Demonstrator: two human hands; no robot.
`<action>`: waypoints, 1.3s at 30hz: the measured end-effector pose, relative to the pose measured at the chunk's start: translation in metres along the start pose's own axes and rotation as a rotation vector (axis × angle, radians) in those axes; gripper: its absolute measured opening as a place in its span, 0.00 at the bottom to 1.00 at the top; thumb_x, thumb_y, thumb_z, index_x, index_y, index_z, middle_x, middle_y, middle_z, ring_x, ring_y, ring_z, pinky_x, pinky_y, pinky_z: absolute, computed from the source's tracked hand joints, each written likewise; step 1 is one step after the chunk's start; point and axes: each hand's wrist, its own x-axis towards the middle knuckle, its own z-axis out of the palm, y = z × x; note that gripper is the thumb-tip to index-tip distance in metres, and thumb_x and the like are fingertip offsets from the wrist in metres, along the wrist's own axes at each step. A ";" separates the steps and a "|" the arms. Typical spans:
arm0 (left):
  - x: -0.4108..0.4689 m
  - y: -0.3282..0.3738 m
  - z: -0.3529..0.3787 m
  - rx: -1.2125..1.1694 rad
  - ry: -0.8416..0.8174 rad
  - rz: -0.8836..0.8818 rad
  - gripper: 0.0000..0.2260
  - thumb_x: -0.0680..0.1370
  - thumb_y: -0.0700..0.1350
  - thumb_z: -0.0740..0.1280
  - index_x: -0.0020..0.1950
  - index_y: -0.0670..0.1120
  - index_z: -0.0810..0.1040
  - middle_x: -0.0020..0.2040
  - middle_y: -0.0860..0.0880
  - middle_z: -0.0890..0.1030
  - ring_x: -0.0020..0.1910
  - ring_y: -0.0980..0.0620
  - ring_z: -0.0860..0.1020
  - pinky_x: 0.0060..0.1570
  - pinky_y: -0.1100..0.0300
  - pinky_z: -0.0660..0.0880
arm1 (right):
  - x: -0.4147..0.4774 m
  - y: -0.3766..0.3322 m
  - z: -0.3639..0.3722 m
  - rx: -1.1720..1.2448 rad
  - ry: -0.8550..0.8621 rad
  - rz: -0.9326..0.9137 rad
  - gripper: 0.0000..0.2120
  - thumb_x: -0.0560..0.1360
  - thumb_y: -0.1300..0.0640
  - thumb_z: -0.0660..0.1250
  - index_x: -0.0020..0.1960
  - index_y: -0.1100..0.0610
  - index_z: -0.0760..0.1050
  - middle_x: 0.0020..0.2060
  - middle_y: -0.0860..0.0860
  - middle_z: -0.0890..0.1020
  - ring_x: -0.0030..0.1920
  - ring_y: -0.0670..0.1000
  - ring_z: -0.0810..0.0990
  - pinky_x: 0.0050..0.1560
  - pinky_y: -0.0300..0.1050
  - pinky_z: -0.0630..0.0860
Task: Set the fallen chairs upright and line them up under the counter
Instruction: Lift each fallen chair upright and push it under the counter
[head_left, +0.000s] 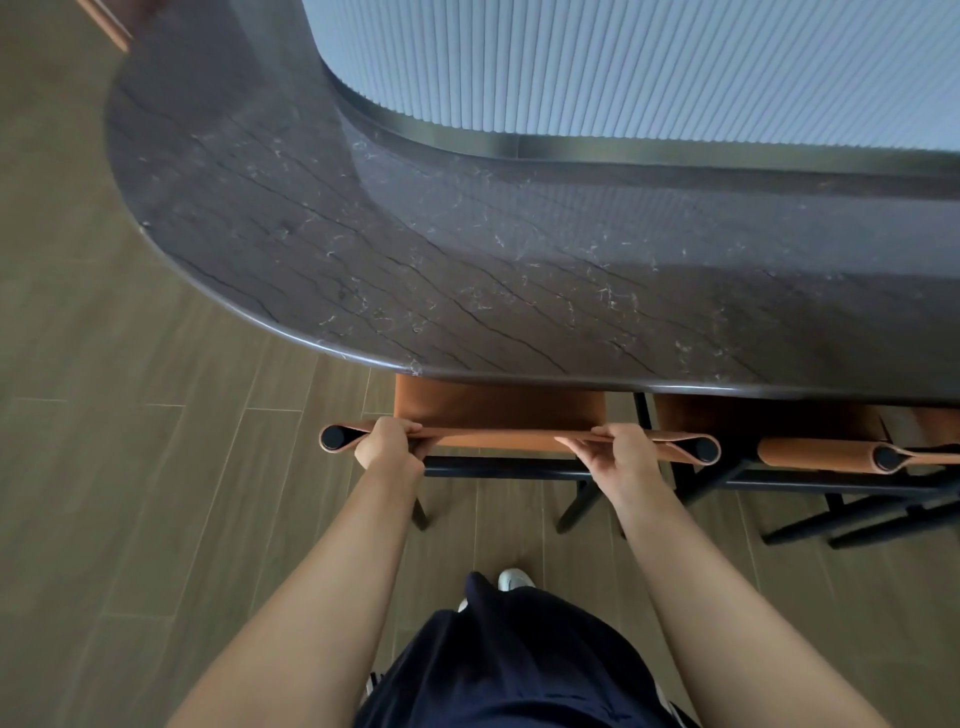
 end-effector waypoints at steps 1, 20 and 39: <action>0.003 0.002 0.000 -0.002 0.003 0.006 0.11 0.69 0.24 0.59 0.45 0.36 0.74 0.41 0.39 0.78 0.37 0.40 0.80 0.19 0.55 0.76 | 0.000 0.001 0.001 0.010 -0.004 0.002 0.16 0.75 0.76 0.55 0.59 0.63 0.69 0.57 0.66 0.74 0.53 0.68 0.78 0.41 0.65 0.81; -0.031 -0.017 -0.026 -0.016 -0.310 0.059 0.10 0.76 0.38 0.68 0.57 0.39 0.74 0.55 0.42 0.77 0.56 0.41 0.79 0.53 0.46 0.79 | -0.018 -0.011 -0.036 -0.366 -0.165 0.038 0.13 0.76 0.53 0.71 0.56 0.57 0.73 0.53 0.61 0.80 0.52 0.60 0.83 0.45 0.54 0.82; -0.147 -0.091 -0.094 -0.115 -0.339 0.349 0.18 0.79 0.42 0.65 0.69 0.42 0.71 0.59 0.42 0.81 0.56 0.44 0.82 0.56 0.48 0.79 | -0.106 -0.039 -0.086 -0.640 -0.577 -0.110 0.14 0.83 0.53 0.56 0.63 0.58 0.76 0.57 0.56 0.82 0.58 0.54 0.81 0.53 0.48 0.77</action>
